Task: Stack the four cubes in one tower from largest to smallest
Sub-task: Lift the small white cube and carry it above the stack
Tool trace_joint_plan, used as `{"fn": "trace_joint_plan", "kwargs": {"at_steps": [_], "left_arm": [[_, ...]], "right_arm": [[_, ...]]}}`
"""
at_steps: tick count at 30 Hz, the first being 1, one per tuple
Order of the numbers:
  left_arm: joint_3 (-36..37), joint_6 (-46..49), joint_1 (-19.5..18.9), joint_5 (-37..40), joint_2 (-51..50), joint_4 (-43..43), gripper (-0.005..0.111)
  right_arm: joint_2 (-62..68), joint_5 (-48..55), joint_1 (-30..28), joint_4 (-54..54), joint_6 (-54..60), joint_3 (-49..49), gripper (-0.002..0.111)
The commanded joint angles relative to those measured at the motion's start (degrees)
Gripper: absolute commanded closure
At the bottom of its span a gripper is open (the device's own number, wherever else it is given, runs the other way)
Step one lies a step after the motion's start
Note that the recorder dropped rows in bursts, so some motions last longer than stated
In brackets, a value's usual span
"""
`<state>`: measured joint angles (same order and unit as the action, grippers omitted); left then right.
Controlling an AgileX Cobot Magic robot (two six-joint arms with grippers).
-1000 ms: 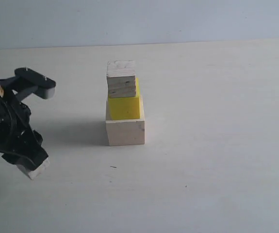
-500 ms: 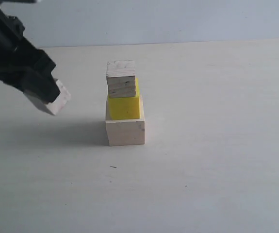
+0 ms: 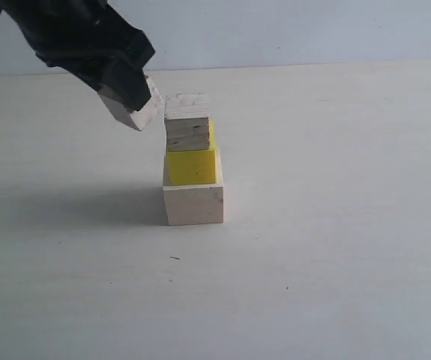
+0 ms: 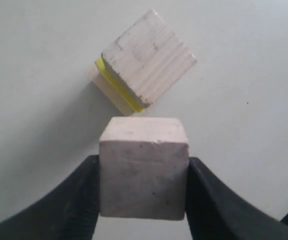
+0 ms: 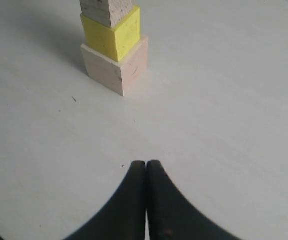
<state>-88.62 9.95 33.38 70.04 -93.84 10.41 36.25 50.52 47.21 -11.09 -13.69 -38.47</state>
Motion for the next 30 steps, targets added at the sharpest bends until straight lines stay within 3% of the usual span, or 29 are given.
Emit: {"fn": "trace_joint_plan", "kwargs": {"at_steps": [1,6,10,16,25,30], "left_arm": [[-5.43,0.72,0.66,-0.08,-3.99,-1.02,0.107],[-10.45,0.51,0.91,-0.08,-5.87,-0.64,0.107],[-12.47,-6.25,2.22,-0.08,-6.57,-0.42,0.107],[-12.81,-17.88,4.72,-0.08,-7.08,-1.55,0.107],[-12.81,-19.66,5.5,-0.08,-7.19,-0.89,0.107],[-12.81,-27.17,5.5,-0.08,-7.81,-5.36,0.107]], "right_arm": [[-0.22,-0.94,0.1,0.18,0.02,0.25,0.108],[-0.22,-0.94,0.1,0.18,0.02,0.25,0.108],[-0.22,-1.33,0.1,0.18,0.02,0.25,0.108],[-0.22,-1.43,0.1,0.35,0.02,0.25,0.108],[-0.22,-1.43,0.1,0.35,0.02,0.25,0.108],[-0.22,-1.42,0.1,0.46,0.02,0.25,0.108]]}}
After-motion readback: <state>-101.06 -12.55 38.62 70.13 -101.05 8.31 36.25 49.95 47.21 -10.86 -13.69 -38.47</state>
